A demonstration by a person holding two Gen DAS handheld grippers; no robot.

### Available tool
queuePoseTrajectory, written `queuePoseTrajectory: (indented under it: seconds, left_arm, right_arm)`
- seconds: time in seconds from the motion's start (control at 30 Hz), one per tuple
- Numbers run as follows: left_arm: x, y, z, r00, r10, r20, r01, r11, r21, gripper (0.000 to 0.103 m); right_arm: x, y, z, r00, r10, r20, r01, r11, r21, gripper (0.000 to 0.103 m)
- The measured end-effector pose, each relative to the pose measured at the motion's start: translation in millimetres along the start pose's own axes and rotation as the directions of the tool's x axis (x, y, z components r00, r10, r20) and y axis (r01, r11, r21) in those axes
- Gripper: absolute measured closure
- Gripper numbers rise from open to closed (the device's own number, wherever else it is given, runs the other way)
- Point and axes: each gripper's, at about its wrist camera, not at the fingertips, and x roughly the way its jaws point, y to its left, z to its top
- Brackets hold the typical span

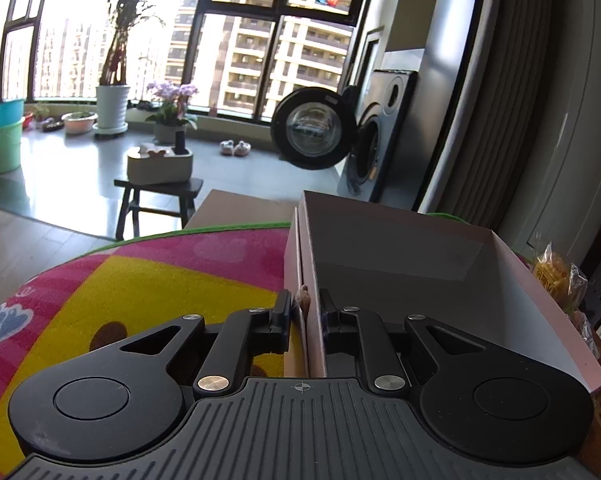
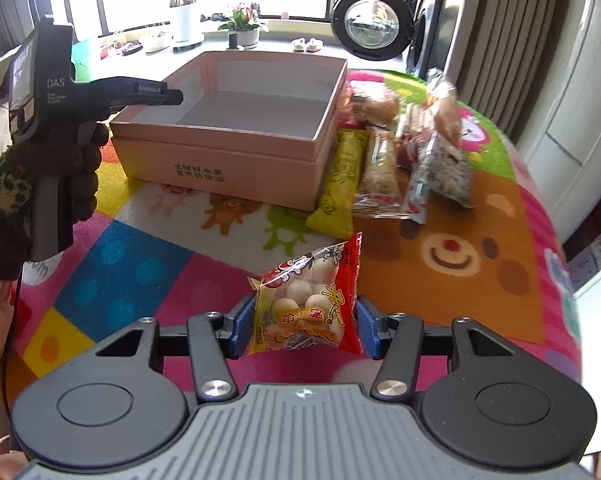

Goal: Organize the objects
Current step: 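Grasp the red biscuit bag with the right tool and drop it into the box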

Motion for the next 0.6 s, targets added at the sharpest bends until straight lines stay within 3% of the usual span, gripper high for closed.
queuePoseTrajectory:
  seconds: [0.13, 0.3, 0.47, 0.6]
  left_arm:
    - [0, 0, 0, 1.0, 0.001, -0.001, -0.001, 1.0, -0.005, 0.087]
    - [1, -1, 2, 1.0, 0.007, -0.003, -0.007, 1.0, -0.008, 0.087]
    - [1, -3, 1, 1.0, 0.018, -0.002, -0.018, 1.0, 0.0, 0.088]
    - [1, -3, 1, 1.0, 0.019, 0.0, -0.019, 1.0, 0.001, 0.088]
  right_arm:
    - [-24, -4, 16, 1.0, -0.005, 0.031, 0.004, 1.0, 0.012, 0.051]
    - [-29, 5, 90, 0.99, 0.068, 0.123, -0.069, 0.998, 0.005, 0.051]
    - [47, 16, 179, 0.98, 0.184, 0.078, -0.193, 0.973, 0.129, 0.051]
    - [128, 31, 220, 0.971, 0.238, 0.003, -0.233, 0.947, 0.223, 0.051]
